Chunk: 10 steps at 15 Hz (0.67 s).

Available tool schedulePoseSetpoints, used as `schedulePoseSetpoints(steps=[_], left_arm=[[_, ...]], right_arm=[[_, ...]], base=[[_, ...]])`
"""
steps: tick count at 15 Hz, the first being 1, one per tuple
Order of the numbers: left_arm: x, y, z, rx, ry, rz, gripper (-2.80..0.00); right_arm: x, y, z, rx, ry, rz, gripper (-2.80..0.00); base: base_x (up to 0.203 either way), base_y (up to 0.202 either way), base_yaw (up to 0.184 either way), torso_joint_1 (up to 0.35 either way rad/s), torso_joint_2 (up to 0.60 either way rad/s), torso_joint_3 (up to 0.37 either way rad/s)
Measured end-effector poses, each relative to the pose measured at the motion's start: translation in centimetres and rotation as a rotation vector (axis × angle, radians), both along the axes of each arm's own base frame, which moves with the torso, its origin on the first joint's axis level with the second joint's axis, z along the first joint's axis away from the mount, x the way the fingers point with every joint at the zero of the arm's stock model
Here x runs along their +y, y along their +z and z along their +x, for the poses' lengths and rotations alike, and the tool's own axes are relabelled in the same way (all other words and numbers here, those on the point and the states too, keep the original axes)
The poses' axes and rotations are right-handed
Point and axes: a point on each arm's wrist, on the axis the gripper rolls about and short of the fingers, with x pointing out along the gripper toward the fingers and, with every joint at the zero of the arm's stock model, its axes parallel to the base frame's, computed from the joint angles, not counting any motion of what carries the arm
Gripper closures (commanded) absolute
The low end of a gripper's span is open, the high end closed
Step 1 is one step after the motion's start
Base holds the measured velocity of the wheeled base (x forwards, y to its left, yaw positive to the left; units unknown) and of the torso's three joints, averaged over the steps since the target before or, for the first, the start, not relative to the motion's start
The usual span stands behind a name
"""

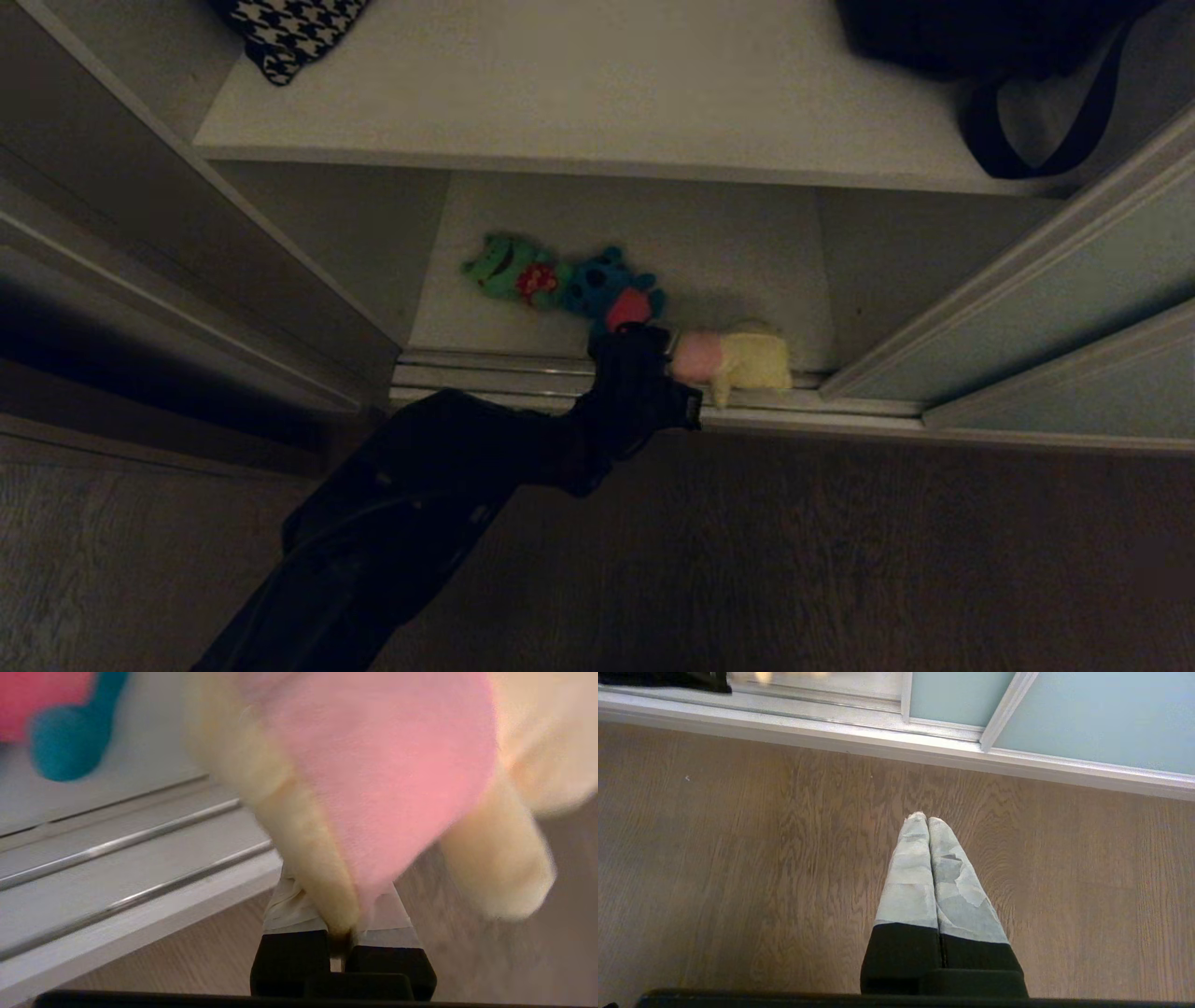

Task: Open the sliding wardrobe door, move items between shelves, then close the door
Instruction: Place the pink doll on the lower shelf

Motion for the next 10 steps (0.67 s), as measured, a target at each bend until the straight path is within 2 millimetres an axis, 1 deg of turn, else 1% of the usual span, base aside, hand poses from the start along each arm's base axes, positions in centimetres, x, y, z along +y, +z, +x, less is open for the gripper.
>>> schedulePoseSetpoints(steps=[4,7,10], left_arm=[[0.5,-1.7,0.7,-0.014,0.004,0.047,0.00],[1.5,-2.2,1.5,-0.033,0.032,0.022,0.00],[1.8,-2.2,1.9,-0.053,0.049,-0.016,0.00]], right_arm=[[0.0,0.0,0.0,0.000,0.000,0.000,0.00],[0.0,0.0,0.0,0.000,0.000,0.000,0.00],[0.0,0.0,0.0,0.000,0.000,0.000,0.00]], base=[[0.000,0.000,0.000,0.000,0.00,0.000],[0.000,0.000,0.000,0.000,0.00,0.000],[0.000,0.000,0.000,0.000,0.00,0.000]])
